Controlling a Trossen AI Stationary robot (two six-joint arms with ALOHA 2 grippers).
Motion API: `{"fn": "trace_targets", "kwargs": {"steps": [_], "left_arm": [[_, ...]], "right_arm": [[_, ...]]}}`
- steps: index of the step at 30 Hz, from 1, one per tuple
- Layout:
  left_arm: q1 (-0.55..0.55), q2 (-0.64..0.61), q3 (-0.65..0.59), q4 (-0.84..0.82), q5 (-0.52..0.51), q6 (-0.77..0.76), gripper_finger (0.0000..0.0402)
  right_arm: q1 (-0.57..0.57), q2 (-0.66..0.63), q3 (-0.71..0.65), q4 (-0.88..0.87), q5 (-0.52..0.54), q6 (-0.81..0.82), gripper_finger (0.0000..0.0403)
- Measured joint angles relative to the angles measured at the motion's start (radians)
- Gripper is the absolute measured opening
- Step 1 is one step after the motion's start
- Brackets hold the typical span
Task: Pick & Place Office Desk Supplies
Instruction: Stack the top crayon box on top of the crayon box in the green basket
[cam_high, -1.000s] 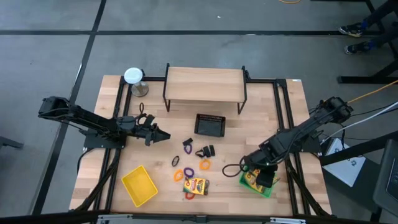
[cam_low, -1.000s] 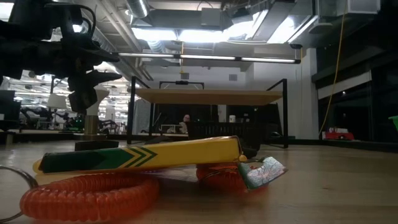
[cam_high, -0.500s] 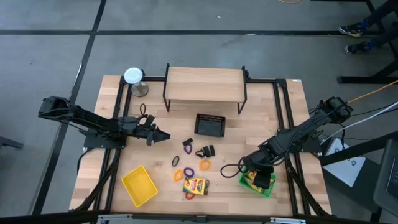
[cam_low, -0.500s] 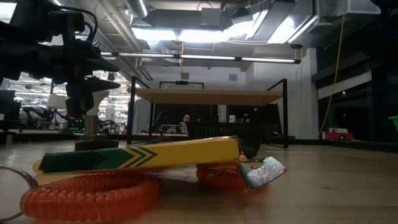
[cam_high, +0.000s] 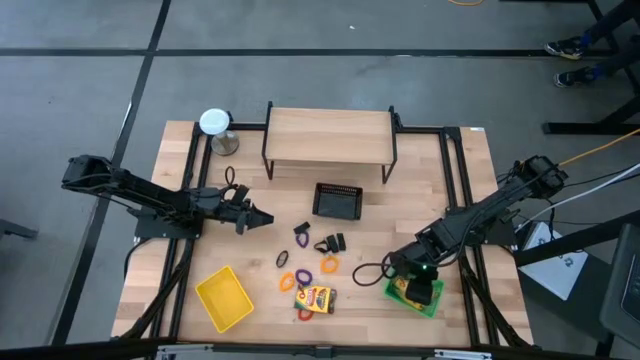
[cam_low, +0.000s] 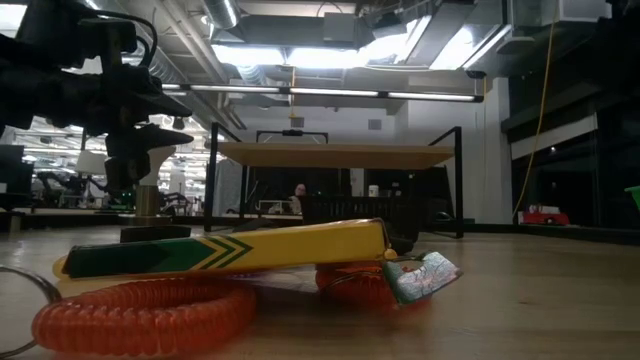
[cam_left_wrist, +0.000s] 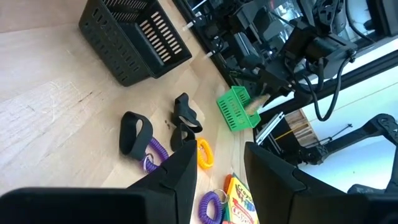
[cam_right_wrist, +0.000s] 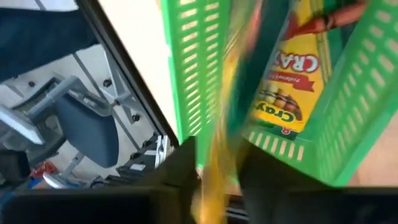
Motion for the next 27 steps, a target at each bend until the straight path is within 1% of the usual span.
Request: {"fn": "trace_targets", "kwargs": {"steps": [3, 5, 7, 9, 12, 15, 18, 23, 25, 27], "left_arm": [[0.0, 0.0, 0.0, 0.0, 0.0, 0.0, 0.0129], [0.0, 0.0, 0.0, 0.0, 0.0, 0.0, 0.0129], [0.0, 0.0, 0.0, 0.0, 0.0, 0.0, 0.0129], [0.0, 0.0, 0.0, 0.001, 0.0, 0.001, 0.0129], [0.0, 0.0, 0.0, 0.0, 0.0, 0.002, 0.0129], [0.0, 0.0, 0.0, 0.001, 0.0, 0.002, 0.0129], [0.0, -0.001, 0.0, 0.01, -0.01, 0.002, 0.0129], [0.0, -0.001, 0.0, 0.158, -0.044, 0.045, 0.0129], [0.0, -0.001, 0.001, 0.186, -0.059, 0.047, 0.0129], [0.0, -0.001, 0.004, 0.18, -0.062, 0.047, 0.0129]], "right_arm": [[0.0, 0.0, 0.0, 0.0, 0.01, 0.006, 0.0179], [0.0, 0.0, 0.0, 0.0, 0.013, 0.01, 0.0213], [0.0, 0.0, 0.0, 0.0, 0.013, 0.019, 0.0236], [0.0, 0.0, 0.0, 0.0, 0.014, 0.028, 0.0249], [0.0, 0.0, 0.0, -0.005, 0.03, 0.031, 0.0253], [-0.001, 0.0, 0.0, -0.011, 0.054, 0.032, 0.0246], [-0.004, 0.0, 0.0, -0.028, 0.104, 0.038, 0.0238], [-0.032, 0.0, 0.001, -0.04, 0.191, 0.087, 0.0233], [-0.046, 0.0, 0.001, -0.067, 0.204, 0.12, 0.0233], [-0.057, 0.0, 0.001, -0.099, 0.197, 0.156, 0.0233]]}}
